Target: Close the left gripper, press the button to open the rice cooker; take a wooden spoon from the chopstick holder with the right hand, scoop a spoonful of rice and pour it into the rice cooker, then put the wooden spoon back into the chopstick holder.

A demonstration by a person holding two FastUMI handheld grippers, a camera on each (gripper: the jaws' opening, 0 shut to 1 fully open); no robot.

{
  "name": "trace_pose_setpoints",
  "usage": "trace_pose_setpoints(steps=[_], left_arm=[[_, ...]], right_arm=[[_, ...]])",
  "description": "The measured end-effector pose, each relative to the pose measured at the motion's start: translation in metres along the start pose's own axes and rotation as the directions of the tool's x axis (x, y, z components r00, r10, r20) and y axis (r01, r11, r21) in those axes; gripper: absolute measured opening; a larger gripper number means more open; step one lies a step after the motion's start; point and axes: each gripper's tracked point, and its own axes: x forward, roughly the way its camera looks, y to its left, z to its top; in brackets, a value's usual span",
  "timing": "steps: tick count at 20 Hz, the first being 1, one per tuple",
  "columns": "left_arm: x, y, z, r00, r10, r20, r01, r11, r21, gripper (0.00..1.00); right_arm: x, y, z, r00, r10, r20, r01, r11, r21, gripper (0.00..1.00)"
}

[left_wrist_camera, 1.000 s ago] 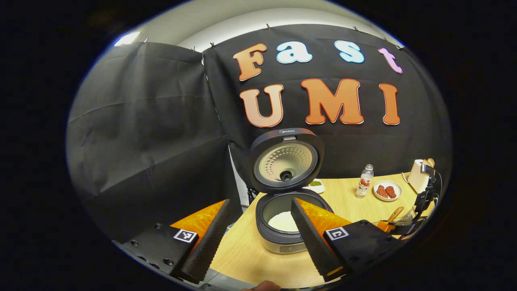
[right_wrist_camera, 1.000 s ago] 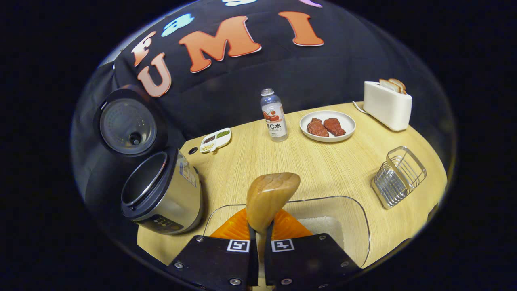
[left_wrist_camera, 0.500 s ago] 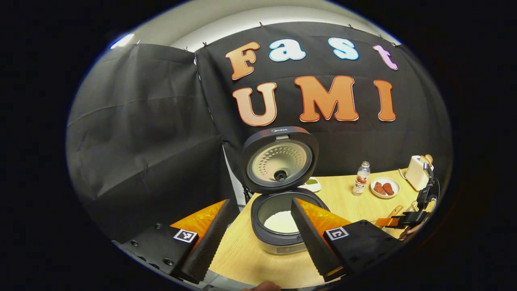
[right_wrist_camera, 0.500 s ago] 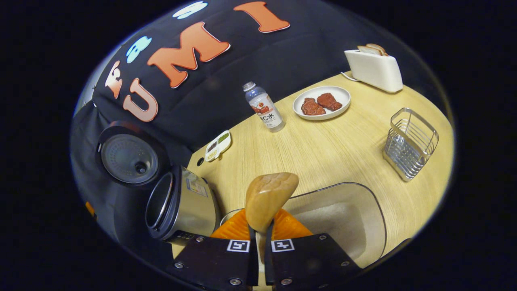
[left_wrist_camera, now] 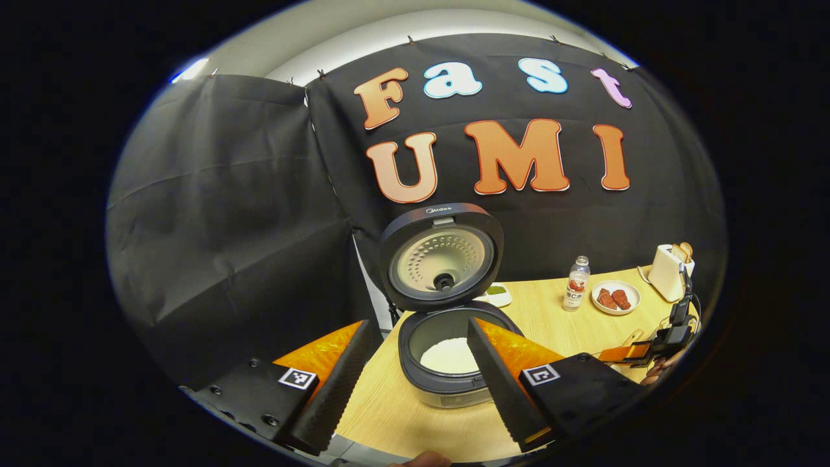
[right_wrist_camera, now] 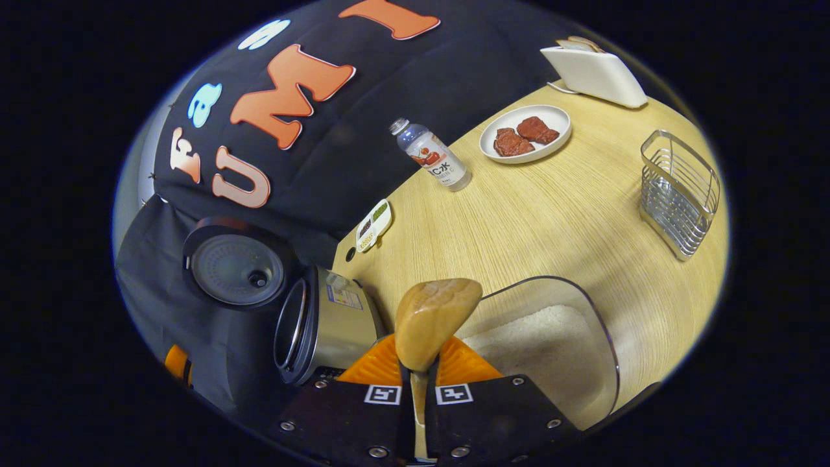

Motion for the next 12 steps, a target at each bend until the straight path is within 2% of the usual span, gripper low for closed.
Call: trace_pose_setpoints(steps=[1,2,3,4,5,6,7,12], left_arm=[[0.0,-0.002,0.0,1.0,-0.003,0.0,0.003,1.0,0.003,0.99],[0.0,-0.004,0.002,1.0,-0.005,0.001,0.005,1.0,0.007,0.95],[-0.001,-0.005,0.003,1.0,-0.008,0.004,0.008,1.0,0.01,0.95],[-0.001,-0.009,0.005,1.0,-0.013,0.006,0.013,1.0,0.014,1.0],[-0.001,-0.013,0.007,1.0,-0.018,0.01,0.018,1.0,0.017,0.99],[-0.002,-0.017,0.009,1.0,-0.024,0.015,0.024,0.999,0.023,0.95],[-0.002,-0.02,0.012,0.999,-0.029,0.02,0.028,0.999,0.028,1.0],[-0.002,-0.032,0.017,0.998,-0.046,0.03,0.045,0.999,0.017,0.95]], right_arm=[[-0.001,-0.003,0.004,1.0,0.016,-0.002,-0.016,0.999,0.035,0.05],[-0.006,-0.003,0.008,0.999,0.039,0.004,-0.039,0.997,0.072,0.05],[-0.01,-0.004,0.012,0.998,0.058,0.008,-0.059,0.994,0.097,0.05],[-0.014,-0.006,0.015,0.997,0.078,0.008,-0.078,0.99,0.117,0.05],[-0.017,-0.007,0.018,0.996,0.093,0.009,-0.094,0.987,0.132,0.05],[-0.02,-0.007,0.022,0.994,0.108,0.013,-0.108,0.983,0.146,0.06],[-0.024,-0.009,0.027,0.992,0.125,0.019,-0.126,0.977,0.171,0.05],[-0.041,-0.011,0.05,0.982,0.178,0.067,-0.19,0.934,0.301,0.05]])
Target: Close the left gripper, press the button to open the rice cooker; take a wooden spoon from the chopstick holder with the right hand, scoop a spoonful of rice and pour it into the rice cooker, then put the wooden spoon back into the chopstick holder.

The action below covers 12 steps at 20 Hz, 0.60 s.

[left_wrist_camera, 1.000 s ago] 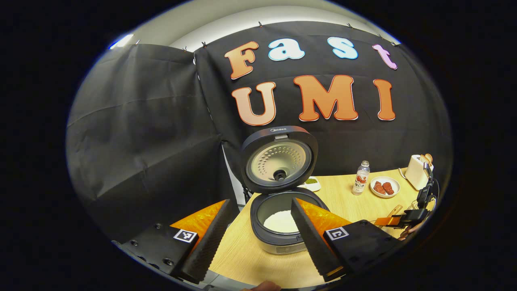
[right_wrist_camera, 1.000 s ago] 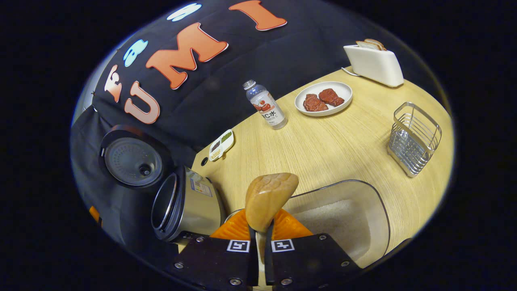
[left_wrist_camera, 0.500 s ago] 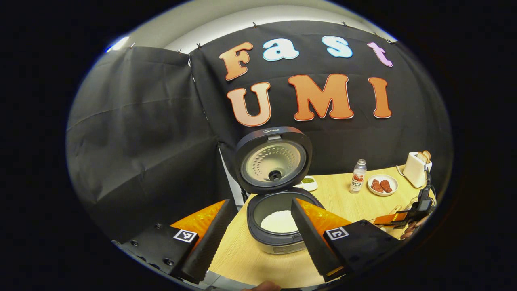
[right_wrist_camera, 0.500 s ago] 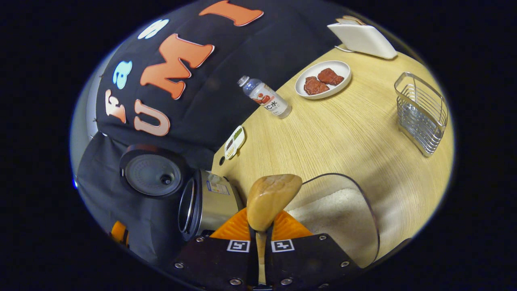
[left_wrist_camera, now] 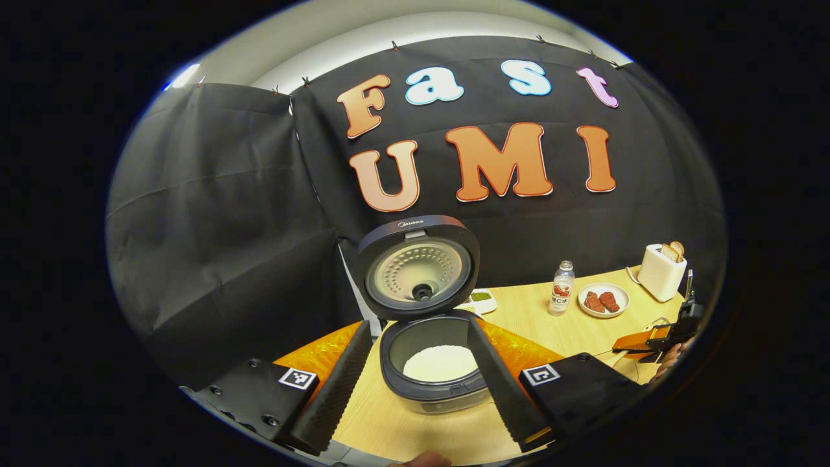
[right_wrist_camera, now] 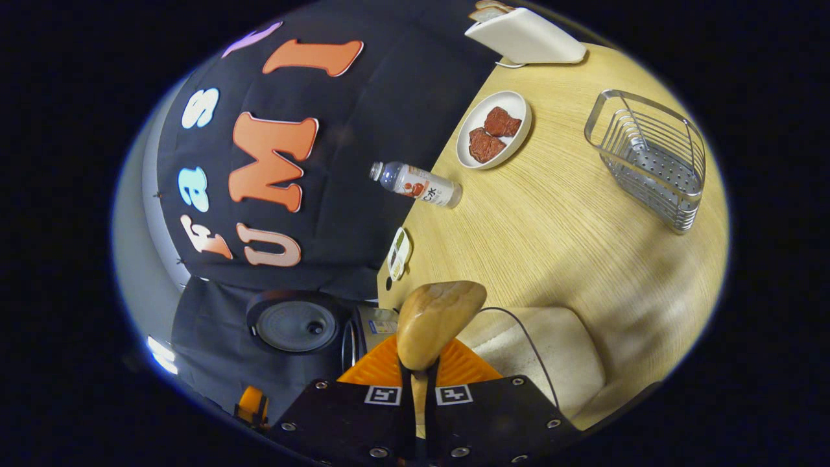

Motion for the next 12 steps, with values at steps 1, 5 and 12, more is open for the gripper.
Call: trace_pose_setpoints(steps=[1,5,12], left_arm=[[0.001,-0.001,0.001,1.0,0.0,0.002,0.0,1.0,-0.004,0.95],[-0.001,-0.006,0.006,1.0,0.0,0.016,0.0,1.0,-0.005,1.0],[-0.006,0.002,0.01,0.999,0.029,0.039,-0.027,0.999,-0.047,1.0]], right_arm=[[-0.002,0.004,0.004,1.0,0.016,0.002,-0.016,1.0,0.024,0.05],[-0.012,0.031,0.014,0.995,0.1,0.006,-0.1,0.988,0.117,0.05],[-0.02,0.081,0.018,0.976,0.218,-0.023,-0.207,0.951,0.228,0.05]])
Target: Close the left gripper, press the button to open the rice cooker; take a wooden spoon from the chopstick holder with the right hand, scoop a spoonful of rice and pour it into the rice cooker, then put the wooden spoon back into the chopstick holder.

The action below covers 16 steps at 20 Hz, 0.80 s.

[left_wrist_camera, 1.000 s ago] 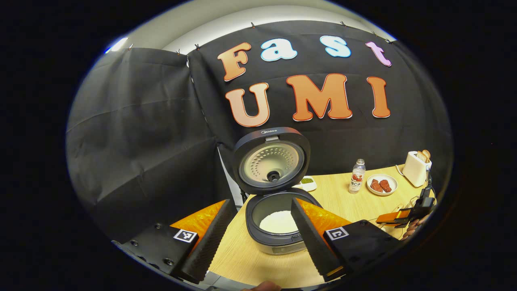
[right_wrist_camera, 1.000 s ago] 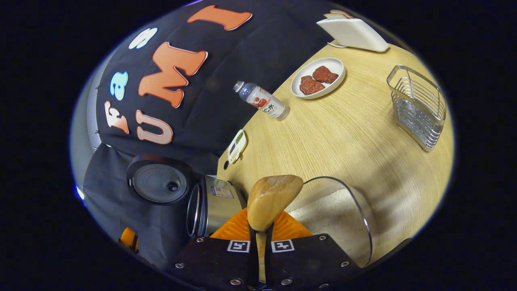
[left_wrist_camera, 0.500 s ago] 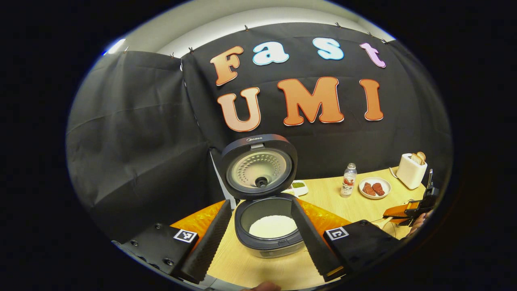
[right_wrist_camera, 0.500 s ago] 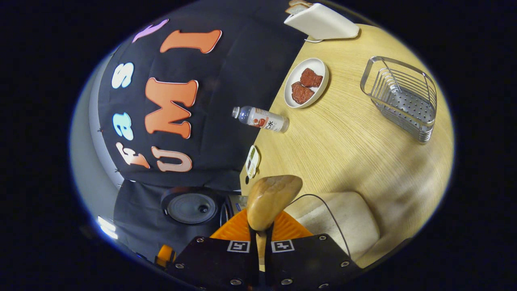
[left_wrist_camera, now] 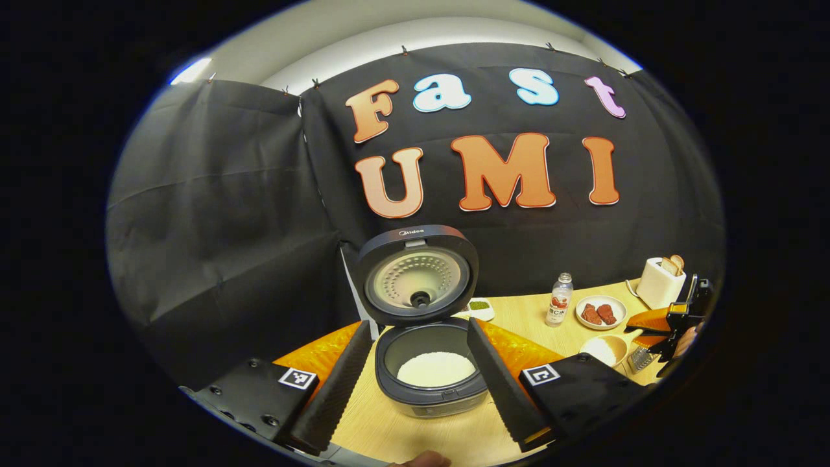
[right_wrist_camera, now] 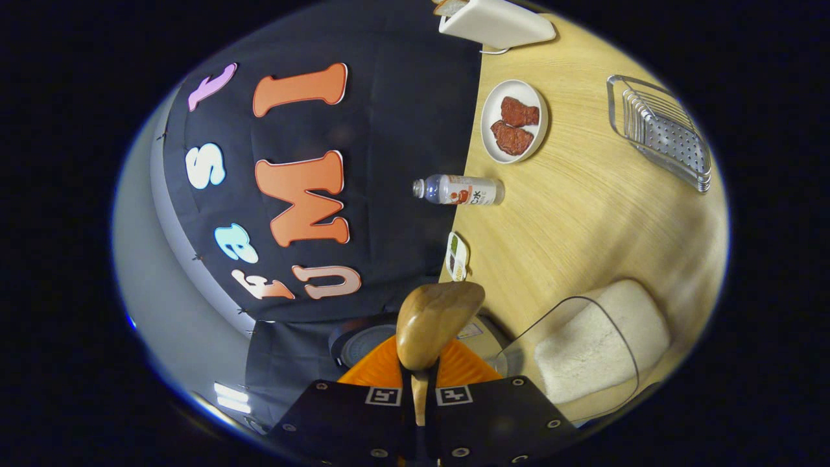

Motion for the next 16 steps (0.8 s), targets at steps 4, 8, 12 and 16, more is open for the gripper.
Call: trace_pose_setpoints(steps=[4,8,12,16], left_arm=[[-0.008,0.018,0.004,0.998,0.045,0.031,-0.045,0.999,-0.021,1.0],[-0.021,0.042,0.007,0.993,0.102,0.065,-0.101,0.995,-0.028,1.0],[-0.031,0.07,-0.004,0.984,0.165,0.061,-0.161,0.985,-0.059,0.95],[-0.042,0.105,-0.019,0.97,0.241,0.046,-0.237,0.969,-0.068,0.96]], right_arm=[[0.02,0.031,-0.016,0.998,0.045,-0.053,-0.043,0.999,0.033,0.05],[0.05,0.066,-0.04,0.991,0.077,-0.114,-0.077,0.997,0.005,0.05],[0.086,0.097,-0.068,0.979,0.098,-0.181,-0.108,0.993,-0.046,0.05],[0.129,0.111,-0.091,0.97,0.086,-0.226,-0.11,0.989,-0.096,0.05]])
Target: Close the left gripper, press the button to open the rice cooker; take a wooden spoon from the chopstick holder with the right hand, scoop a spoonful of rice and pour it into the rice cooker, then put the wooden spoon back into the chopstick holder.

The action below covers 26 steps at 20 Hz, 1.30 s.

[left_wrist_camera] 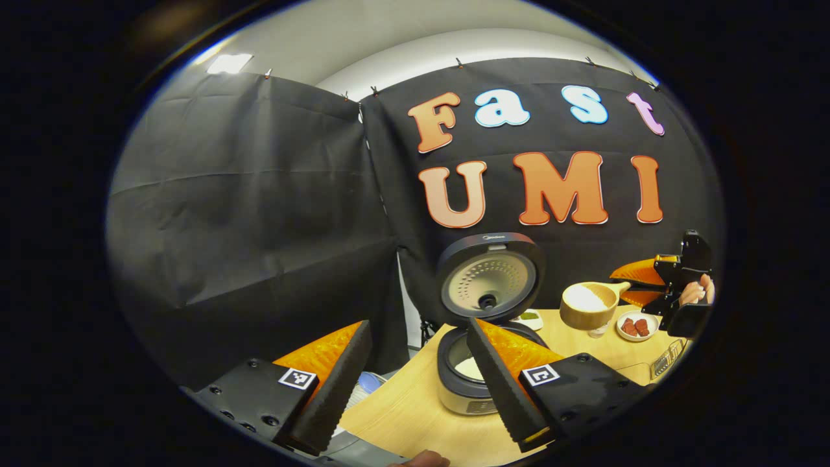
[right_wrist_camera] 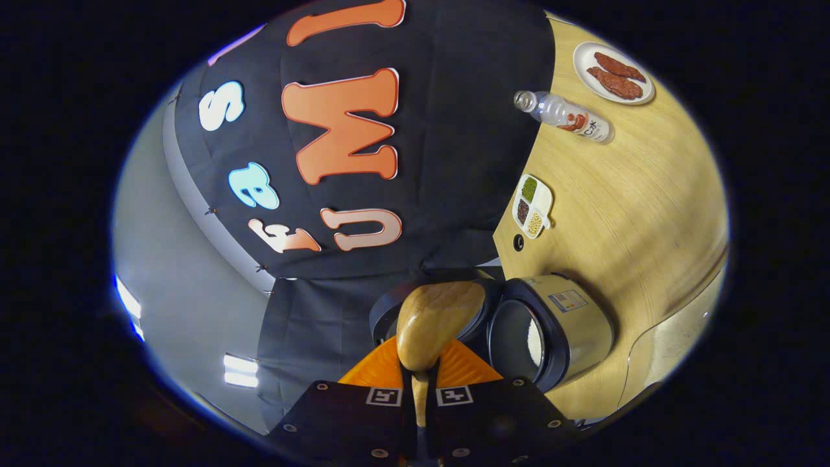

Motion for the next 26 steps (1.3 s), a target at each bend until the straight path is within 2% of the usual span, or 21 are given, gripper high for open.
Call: trace_pose_setpoints(steps=[4,8,10,12,13,14,15,16,20,21,23,24,25,26], left_arm=[[0.0,0.043,-0.019,0.996,0.085,-0.034,-0.086,0.996,-0.021,0.96],[0.004,0.07,-0.038,0.986,0.143,-0.08,-0.146,0.988,-0.038,1.0],[0.007,0.076,-0.042,0.984,0.156,-0.09,-0.16,0.986,-0.037,0.96],[0.011,0.082,-0.044,0.981,0.167,-0.096,-0.17,0.985,-0.031,1.0],[0.012,0.084,-0.045,0.981,0.169,-0.098,-0.172,0.985,-0.028,0.95],[0.014,0.085,-0.046,0.98,0.17,-0.103,-0.174,0.985,-0.024,0.99],[0.016,0.084,-0.048,0.98,0.169,-0.106,-0.172,0.985,-0.021,0.95],[0.018,0.084,-0.048,0.98,0.168,-0.109,-0.171,0.985,-0.017,0.99],[0.025,0.077,-0.046,0.983,0.151,-0.104,-0.154,0.988,-0.014,0.99],[0.027,0.075,-0.045,0.984,0.148,-0.103,-0.15,0.989,-0.013,0.95],[0.028,0.07,-0.045,0.985,0.137,-0.1,-0.139,0.99,-0.012,0.95],[0.03,0.066,-0.044,0.987,0.13,-0.099,-0.132,0.991,-0.011,0.99],[0.031,0.065,-0.043,0.987,0.128,-0.096,-0.13,0.992,-0.008,0.99],[0.031,0.063,-0.043,0.988,0.123,-0.095,-0.125,0.992,-0.008,0.95]], right_arm=[[0.046,-0.01,-0.012,0.997,-0.074,-0.018,0.072,0.993,-0.092,0.05],[0.087,-0.036,-0.021,0.98,-0.197,0.004,0.191,0.94,-0.283,0.05],[0.105,-0.049,-0.02,0.964,-0.261,0.043,0.256,0.876,-0.408,0.05],[0.118,-0.056,-0.024,0.951,-0.301,0.075,0.294,0.801,-0.521,0.05],[0.122,-0.056,-0.025,0.948,-0.307,0.085,0.299,0.77,-0.564,0.05],[0.125,-0.054,-0.027,0.947,-0.307,0.095,0.301,0.742,-0.599,0.05],[0.129,-0.051,-0.027,0.945,-0.308,0.108,0.304,0.712,-0.634,0.05],[0.13,-0.049,-0.028,0.945,-0.305,0.118,0.303,0.677,-0.67,0.05],[0.13,-0.033,-0.033,0.95,-0.279,0.139,0.277,0.55,-0.788,0.05],[0.13,-0.031,-0.033,0.952,-0.273,0.141,0.27,0.525,-0.807,0.05],[0.13,-0.024,-0.039,0.957,-0.257,0.133,0.247,0.482,-0.84,0.05],[0.128,-0.02,-0.041,0.959,-0.25,0.13,0.237,0.465,-0.853,0.05],[0.128,-0.017,-0.041,0.962,-0.241,0.132,0.23,0.445,-0.865,0.05],[0.129,-0.014,-0.041,0.964,-0.23,0.133,0.222,0.423,-0.879,0.05]])
